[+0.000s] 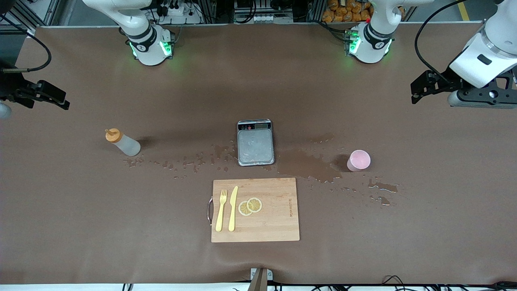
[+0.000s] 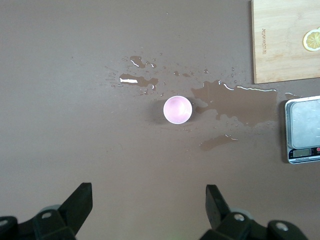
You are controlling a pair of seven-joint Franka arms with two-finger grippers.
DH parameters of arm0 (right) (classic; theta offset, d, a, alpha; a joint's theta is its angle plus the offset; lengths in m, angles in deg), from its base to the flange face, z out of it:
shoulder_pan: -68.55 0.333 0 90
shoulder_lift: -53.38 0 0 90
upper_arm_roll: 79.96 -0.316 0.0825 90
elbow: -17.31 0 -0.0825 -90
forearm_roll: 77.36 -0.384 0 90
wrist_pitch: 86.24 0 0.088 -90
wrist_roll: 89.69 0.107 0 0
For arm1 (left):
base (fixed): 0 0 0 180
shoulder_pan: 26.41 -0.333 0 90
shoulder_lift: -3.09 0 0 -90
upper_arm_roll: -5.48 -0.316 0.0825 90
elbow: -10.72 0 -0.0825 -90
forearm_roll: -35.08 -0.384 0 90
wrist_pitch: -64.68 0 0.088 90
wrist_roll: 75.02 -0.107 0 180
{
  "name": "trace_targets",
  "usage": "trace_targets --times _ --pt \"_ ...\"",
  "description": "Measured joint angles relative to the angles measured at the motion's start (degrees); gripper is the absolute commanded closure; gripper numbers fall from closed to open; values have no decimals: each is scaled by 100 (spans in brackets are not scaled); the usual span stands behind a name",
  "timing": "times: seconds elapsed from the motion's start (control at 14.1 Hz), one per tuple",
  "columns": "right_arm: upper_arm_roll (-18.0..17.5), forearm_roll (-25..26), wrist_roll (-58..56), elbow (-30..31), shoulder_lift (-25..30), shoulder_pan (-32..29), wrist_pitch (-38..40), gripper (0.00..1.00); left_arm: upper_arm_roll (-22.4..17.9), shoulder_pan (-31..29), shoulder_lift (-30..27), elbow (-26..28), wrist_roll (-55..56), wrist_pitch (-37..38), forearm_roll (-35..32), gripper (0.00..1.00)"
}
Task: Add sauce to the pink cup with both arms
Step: 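Reach the right gripper to the sauce bottle while the left gripper reaches the cup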
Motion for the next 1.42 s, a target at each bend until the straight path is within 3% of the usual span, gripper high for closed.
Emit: trace_targets --times 0.99,1.42 --pt "3 298 -105 -30 -97 -24 -18 0 -3 -1 4 22 46 0 3 0" --pt "40 -367 -162 -15 -484 -765 -113 0 -14 -71 5 182 51 0 3 0"
